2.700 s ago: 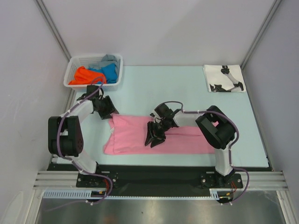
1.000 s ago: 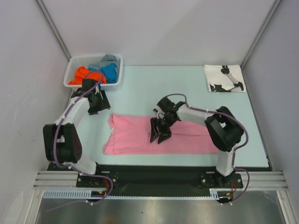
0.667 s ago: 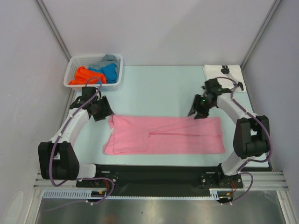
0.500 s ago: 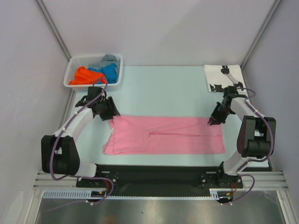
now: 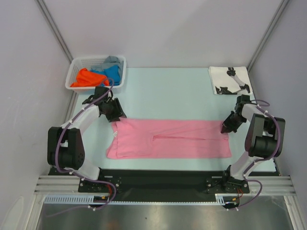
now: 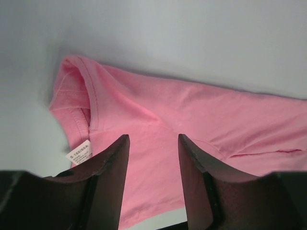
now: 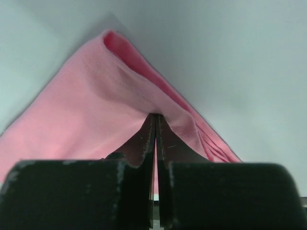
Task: Fold and stack the t-shirts
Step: Fold the tshirt
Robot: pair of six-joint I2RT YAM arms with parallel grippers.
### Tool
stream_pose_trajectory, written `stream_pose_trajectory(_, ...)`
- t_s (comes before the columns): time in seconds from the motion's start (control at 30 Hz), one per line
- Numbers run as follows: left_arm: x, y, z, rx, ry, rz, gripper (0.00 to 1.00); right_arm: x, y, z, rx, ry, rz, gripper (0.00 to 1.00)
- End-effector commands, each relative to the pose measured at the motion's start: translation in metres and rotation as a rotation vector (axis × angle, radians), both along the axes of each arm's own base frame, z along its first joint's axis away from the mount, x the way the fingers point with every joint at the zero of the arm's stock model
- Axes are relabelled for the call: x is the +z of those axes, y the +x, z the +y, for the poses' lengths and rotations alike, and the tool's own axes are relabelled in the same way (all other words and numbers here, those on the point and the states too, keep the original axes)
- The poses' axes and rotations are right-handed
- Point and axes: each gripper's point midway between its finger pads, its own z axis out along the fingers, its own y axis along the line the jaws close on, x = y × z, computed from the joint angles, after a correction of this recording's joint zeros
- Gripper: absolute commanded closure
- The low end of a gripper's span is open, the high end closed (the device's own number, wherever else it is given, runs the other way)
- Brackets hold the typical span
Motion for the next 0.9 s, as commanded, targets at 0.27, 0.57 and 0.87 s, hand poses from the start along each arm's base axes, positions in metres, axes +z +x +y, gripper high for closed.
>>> stream_pose_trajectory(0.27,0.032,-0.049,0.028,0.251,0.077,0.082,0.32,0.073,0.06,0.031,0.286,-0.322,-0.128,0.69)
stream_pose_trajectory(0.57,0.02,-0.12,0.033,0.52,-0.042,0.186,0.41,0.116,0.144,0.178,0.806,-0.275,-0.428,0.29)
stream_pose_trajectory(0.87,-0.003,-0.171,0.04,0.801,-0.11,0.265,0.37,0.137,0.149,0.363,1.325,0.334,-0.773,0.2)
